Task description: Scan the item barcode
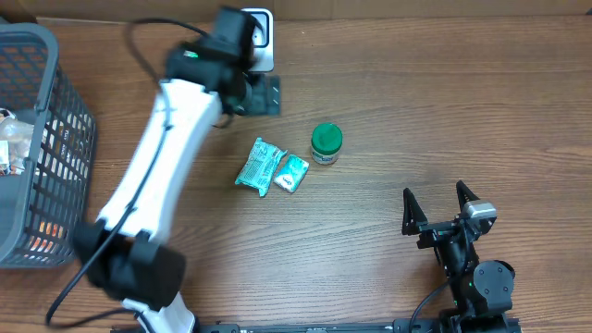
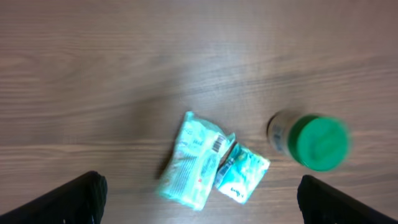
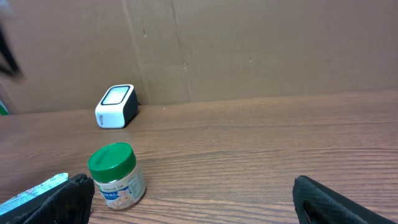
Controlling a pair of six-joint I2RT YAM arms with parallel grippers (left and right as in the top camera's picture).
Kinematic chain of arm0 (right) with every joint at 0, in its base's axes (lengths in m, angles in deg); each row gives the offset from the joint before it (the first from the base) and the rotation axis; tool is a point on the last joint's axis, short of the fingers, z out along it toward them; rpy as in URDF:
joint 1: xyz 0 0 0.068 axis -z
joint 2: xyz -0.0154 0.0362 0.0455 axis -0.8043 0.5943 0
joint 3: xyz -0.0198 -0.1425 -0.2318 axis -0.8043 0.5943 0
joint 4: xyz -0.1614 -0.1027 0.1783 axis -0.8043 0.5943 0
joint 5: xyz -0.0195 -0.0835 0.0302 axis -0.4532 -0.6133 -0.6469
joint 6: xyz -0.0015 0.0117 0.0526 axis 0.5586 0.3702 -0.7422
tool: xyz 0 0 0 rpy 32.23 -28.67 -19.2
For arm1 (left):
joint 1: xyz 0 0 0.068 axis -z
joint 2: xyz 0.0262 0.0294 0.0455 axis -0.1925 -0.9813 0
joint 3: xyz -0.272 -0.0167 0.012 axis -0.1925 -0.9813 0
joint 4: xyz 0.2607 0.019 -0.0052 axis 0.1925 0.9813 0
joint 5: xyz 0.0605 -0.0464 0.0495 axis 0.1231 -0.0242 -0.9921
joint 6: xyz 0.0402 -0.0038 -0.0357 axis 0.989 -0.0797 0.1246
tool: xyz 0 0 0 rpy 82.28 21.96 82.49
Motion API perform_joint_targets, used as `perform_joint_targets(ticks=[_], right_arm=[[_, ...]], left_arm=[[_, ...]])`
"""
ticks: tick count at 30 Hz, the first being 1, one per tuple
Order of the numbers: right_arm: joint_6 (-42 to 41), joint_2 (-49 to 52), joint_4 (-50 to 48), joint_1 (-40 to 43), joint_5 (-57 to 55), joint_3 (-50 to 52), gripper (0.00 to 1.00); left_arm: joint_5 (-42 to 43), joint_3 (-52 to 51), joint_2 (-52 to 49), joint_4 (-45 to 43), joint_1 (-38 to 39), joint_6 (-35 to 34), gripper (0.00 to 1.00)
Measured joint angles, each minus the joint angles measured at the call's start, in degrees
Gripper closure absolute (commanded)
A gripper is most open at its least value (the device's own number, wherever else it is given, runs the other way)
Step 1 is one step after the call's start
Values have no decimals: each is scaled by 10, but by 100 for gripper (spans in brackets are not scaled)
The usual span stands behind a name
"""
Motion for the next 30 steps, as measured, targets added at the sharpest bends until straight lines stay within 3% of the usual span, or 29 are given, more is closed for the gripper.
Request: perform_joint_targets(ticks=[8,17,23,30], right_arm=[[0,0,0,0,0,0,0],[0,0,0,0,0,0,0],[0,0,0,0,0,0,0],[0,0,0,0,0,0,0]], left_arm=[[1,130,100,123,-174,12,4],[2,135,137,137,-444,4,8],[8,78,137,105,-563,-22,8],[12,-82,137,30,-649,-19,7]])
